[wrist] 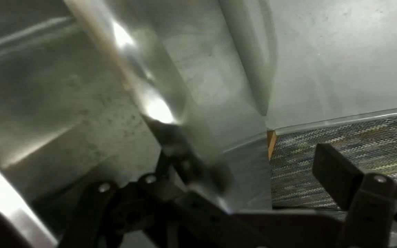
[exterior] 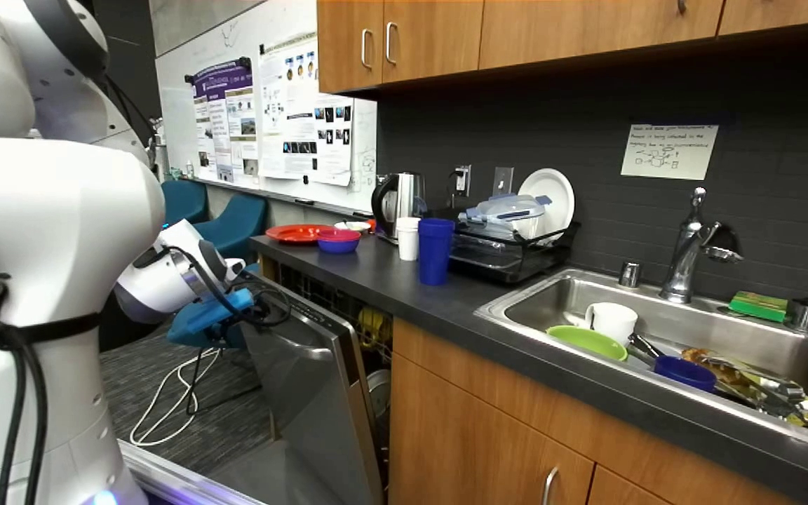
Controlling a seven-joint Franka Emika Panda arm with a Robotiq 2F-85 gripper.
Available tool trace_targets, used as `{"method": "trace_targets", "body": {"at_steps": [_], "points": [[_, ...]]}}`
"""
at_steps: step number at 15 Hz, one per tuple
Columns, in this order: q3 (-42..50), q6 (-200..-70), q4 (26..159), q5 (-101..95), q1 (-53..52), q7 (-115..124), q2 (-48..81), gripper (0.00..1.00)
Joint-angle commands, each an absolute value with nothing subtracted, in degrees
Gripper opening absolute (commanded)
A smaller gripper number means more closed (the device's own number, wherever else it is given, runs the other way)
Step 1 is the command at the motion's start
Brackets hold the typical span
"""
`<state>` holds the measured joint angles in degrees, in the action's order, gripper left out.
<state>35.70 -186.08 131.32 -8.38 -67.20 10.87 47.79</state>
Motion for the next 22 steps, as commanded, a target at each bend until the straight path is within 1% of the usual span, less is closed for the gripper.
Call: {"method": "trace_targets", "body": {"at_steps": [1, 6, 10, 13, 18, 22], "points": [[43.64, -188.91, 139.15, 1.84, -81.10, 11.66, 49.59, 1.00], [50.16, -185.43, 145.45, 13.16, -97.17, 12.32, 51.89, 1.00], [52.06, -182.38, 148.39, 16.23, -104.30, 13.35, 52.28, 1.00], [52.98, -180.79, 149.32, 16.05, -106.67, 14.08, 52.28, 1.00], [54.48, -180.51, 149.91, 15.33, -106.60, 13.67, 52.06, 1.00], [59.58, -178.81, 150.94, 15.17, -108.24, 13.55, 53.55, 1.00]]}}
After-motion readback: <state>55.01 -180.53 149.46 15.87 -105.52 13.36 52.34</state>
